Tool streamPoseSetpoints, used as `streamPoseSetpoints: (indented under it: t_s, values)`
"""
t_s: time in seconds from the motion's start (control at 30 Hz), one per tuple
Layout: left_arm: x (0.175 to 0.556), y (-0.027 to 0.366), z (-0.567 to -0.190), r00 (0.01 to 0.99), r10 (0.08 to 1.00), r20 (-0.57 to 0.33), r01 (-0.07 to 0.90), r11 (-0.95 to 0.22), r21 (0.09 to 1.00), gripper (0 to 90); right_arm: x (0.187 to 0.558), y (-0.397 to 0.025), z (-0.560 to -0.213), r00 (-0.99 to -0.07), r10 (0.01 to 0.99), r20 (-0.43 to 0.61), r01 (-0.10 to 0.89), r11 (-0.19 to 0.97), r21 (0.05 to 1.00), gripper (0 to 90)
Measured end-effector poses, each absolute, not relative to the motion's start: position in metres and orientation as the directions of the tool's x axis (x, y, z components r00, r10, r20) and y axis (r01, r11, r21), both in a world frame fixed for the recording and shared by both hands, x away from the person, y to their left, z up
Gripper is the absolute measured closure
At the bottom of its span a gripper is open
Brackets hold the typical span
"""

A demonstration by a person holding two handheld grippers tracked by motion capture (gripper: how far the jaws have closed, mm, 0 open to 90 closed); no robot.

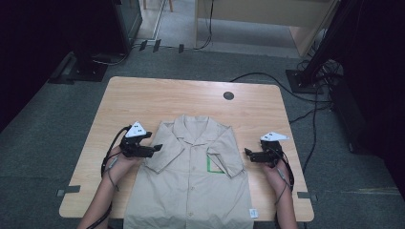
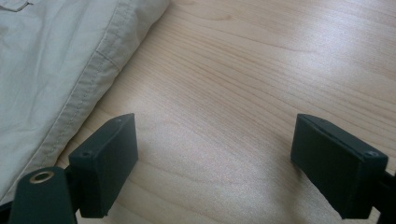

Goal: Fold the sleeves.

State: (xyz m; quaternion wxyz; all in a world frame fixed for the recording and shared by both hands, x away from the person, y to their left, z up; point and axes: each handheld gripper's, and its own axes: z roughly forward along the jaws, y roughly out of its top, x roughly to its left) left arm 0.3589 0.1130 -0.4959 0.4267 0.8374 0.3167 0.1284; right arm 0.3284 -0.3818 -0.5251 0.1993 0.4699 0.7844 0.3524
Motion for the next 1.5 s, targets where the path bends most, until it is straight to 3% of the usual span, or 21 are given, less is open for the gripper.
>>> streamPoseSetpoints:
  t_s: [1.5]
  values:
    - [0.366, 0.145, -0.502, 0.739, 0.666, -0.102, 0.470, -0.402, 0.786, 28.3, 0.328, -0.382, -0.525, -0.477, 0.878, 0.018, 0.597, 0.309, 0.740, 14.5]
